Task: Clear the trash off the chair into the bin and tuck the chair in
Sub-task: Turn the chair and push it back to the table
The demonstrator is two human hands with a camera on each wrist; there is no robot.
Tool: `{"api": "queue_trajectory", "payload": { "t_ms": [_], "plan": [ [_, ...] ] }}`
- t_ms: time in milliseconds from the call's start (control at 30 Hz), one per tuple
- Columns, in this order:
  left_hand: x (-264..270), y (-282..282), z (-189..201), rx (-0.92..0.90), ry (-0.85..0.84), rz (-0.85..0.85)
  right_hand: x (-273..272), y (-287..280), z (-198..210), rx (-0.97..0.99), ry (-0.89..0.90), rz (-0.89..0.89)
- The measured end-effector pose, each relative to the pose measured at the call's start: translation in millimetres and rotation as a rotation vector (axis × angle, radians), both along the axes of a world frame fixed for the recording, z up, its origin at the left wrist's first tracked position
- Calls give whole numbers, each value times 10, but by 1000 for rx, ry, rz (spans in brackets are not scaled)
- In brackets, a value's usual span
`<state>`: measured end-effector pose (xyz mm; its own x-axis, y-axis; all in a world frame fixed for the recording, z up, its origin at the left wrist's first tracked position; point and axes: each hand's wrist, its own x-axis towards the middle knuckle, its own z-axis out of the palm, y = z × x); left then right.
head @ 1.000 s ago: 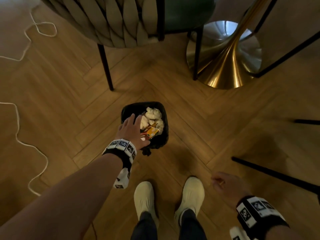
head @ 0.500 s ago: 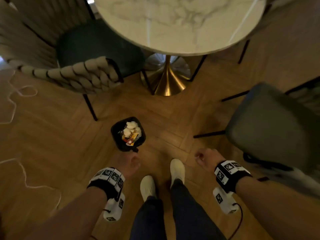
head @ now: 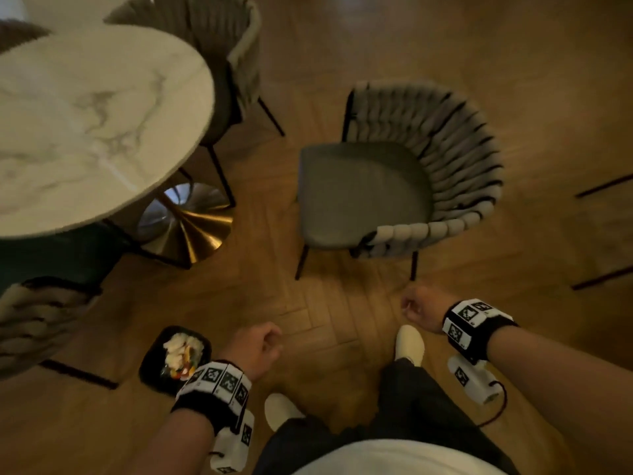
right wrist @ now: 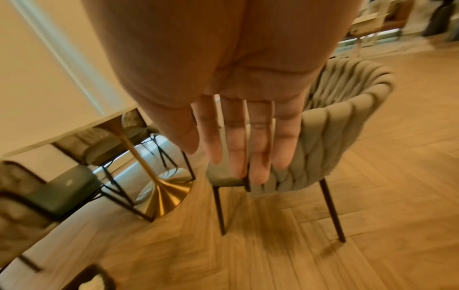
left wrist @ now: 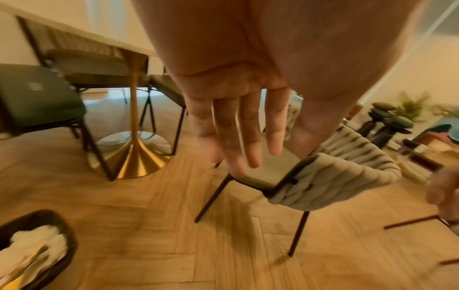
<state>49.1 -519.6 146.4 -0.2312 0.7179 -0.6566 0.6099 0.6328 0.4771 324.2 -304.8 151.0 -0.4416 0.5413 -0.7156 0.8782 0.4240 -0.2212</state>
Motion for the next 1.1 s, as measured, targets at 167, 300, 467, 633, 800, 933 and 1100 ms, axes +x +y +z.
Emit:
{"api": "queue_trajectory", "payload": {
  "t_ms": [167, 300, 467, 633, 800, 933, 1100],
  "plan": [
    [681, 931, 62, -40, -11, -63, 813, 814, -42, 23, 42, -60],
    [1288, 1590, 30, -53, -45, -27, 1359, 1594, -154, 7, 31, -18],
    [1918, 2210, 87, -15, -92, 21, 1750, 2384, -143, -4, -36, 66],
    [2224, 2680, 92, 40, -101, 36, 1817, 2932, -158, 27, -49, 159],
    [2261, 3063, -1, 68, -98, 69, 1732, 3415, -187, 83, -93, 284],
    [2453, 3376, 16, 78, -75, 137, 1636, 3893, -158, 81, -86, 398],
    [2937, 4210, -151, 67, 8, 210, 1436, 4929, -230, 160, 28, 689]
  ]
}}
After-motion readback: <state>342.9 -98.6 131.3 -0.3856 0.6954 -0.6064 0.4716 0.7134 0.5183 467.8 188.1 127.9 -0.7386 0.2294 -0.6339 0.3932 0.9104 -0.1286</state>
